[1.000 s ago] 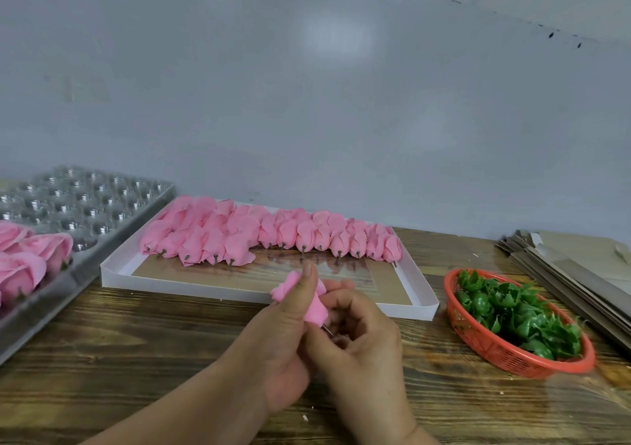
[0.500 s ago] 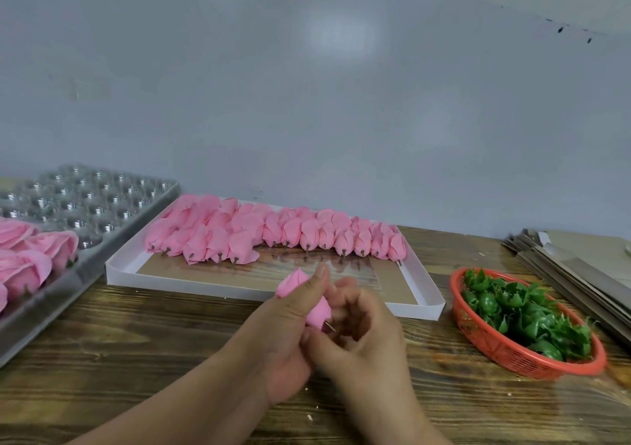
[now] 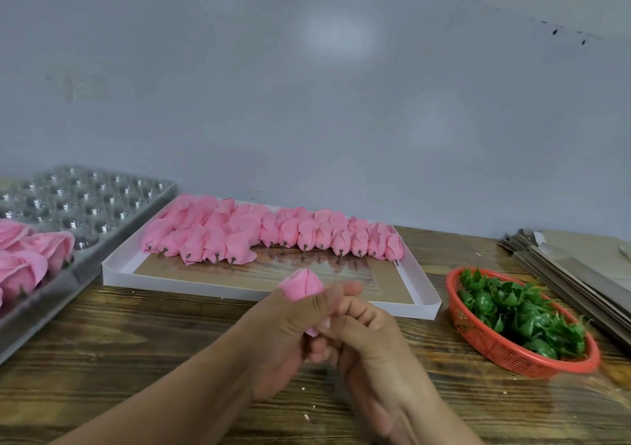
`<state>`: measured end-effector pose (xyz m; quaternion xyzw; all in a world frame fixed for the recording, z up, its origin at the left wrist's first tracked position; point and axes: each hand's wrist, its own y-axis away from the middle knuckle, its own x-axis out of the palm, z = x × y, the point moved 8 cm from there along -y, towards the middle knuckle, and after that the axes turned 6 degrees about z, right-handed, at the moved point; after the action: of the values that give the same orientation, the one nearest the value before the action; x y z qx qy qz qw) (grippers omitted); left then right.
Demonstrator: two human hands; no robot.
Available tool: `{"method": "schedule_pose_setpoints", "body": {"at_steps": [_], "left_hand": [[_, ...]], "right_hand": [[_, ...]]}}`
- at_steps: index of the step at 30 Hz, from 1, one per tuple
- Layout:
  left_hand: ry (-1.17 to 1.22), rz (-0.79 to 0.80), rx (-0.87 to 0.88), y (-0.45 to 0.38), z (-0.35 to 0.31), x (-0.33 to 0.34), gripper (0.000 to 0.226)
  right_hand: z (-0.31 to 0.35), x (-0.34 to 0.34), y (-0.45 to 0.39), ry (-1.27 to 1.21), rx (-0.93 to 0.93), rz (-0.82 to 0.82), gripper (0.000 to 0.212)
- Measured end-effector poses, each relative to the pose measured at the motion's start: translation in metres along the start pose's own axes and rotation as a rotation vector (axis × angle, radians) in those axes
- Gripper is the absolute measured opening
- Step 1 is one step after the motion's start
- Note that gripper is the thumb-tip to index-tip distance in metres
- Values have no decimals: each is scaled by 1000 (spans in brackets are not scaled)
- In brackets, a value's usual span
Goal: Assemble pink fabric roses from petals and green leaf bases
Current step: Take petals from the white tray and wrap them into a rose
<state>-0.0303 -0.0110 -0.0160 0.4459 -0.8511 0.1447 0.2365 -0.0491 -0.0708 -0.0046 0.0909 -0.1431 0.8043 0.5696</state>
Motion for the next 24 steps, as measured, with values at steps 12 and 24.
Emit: {"method": "schedule_pose_setpoints", "body": {"at_steps": [12, 24], "left_hand": [[41, -28, 21, -2, 1, 0, 40], [-148, 247, -16, 4, -7, 14, 46]], "right_hand": [[13, -4, 6, 357, -212, -176, 6], [-11, 7, 0, -76, 125, 93, 7]]}}
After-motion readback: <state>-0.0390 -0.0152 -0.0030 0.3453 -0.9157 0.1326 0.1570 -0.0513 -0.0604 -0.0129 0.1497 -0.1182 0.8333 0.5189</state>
